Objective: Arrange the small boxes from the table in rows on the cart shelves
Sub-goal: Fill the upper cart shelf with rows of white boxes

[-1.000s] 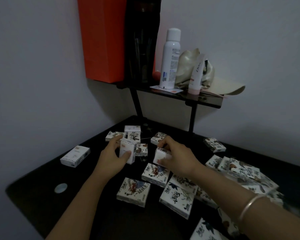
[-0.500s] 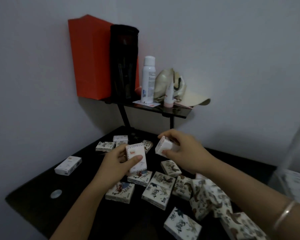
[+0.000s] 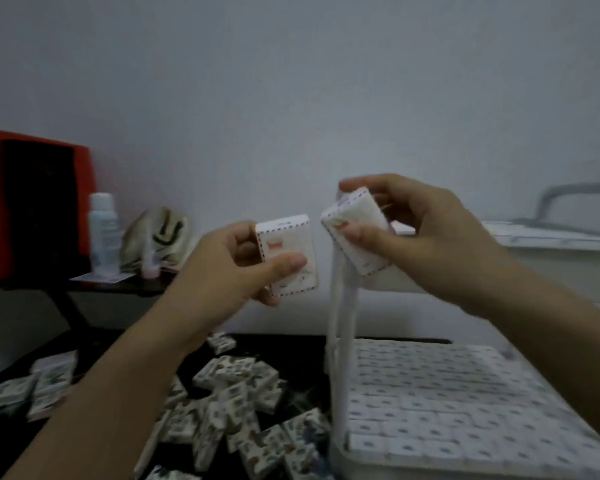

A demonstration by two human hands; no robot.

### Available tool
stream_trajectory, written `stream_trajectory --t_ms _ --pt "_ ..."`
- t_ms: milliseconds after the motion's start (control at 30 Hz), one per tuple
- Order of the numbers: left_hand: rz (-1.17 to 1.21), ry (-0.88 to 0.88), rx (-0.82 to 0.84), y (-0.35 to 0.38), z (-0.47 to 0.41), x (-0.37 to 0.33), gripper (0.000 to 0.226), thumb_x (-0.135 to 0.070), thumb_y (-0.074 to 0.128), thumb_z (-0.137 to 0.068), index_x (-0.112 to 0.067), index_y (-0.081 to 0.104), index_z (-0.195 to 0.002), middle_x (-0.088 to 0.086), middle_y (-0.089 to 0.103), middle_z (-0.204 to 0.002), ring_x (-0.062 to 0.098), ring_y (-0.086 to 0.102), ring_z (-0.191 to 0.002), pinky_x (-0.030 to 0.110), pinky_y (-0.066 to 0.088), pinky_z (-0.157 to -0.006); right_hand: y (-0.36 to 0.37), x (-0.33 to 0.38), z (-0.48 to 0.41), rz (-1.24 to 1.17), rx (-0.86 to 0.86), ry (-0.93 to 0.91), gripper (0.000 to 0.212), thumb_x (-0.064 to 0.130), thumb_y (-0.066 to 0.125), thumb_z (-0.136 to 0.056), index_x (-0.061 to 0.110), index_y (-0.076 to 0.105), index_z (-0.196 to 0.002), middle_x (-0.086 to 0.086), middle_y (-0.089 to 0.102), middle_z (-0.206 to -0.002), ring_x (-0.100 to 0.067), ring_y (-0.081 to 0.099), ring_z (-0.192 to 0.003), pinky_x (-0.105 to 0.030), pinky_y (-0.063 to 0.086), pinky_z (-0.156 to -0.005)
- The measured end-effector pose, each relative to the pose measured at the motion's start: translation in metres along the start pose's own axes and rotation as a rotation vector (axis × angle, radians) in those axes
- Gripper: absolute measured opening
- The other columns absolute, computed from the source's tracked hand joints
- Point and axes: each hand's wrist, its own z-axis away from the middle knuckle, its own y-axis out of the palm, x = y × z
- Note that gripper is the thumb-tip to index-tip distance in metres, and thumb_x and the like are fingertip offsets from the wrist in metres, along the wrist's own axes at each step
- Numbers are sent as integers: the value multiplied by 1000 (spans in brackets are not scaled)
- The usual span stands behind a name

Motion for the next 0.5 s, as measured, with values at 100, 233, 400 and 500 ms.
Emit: stream_trajectory --t_ms 100,233,400,500 --pt "4 101 77 48 -21 -39 48 -31 74 -57 -9 68 -100 1 76 -86 15 73 -78 27 58 -56 -66 -3 1 -54 -62 58 32 25 72 -82 32 66 -113 2 68 -107 -18 64 -101 -32 58 -83" --pt "-42 183 174 110 -55 -77 41 -30 78 -63 -12 68 -98 -1 76 -86 9 73 -80 24 59 -70 -139 -22 -4 -81 -152 155 24 15 71 -82 27 67 -102 -5 70 -106 -17 66 -96 -28 57 -79" --pt "-177 170 237 173 -112 -86 22 -18 78 -79 -17 63 -96 -4 73 -92 8 70 -83 15 56 -64 -191 -78 -24 56 -200 303 21 11 73 -82 22 64 -99 -2 70 -104 -13 66 -95 -22 50 -76" --pt "-266 145 257 199 -146 -78 19 -16 75 -82 -20 63 -96 -4 71 -96 8 67 -87 16 54 -66 -204 -113 -35 182 -194 386 23 11 73 -83 18 62 -101 1 68 -99 -12 65 -93 -25 53 -75"
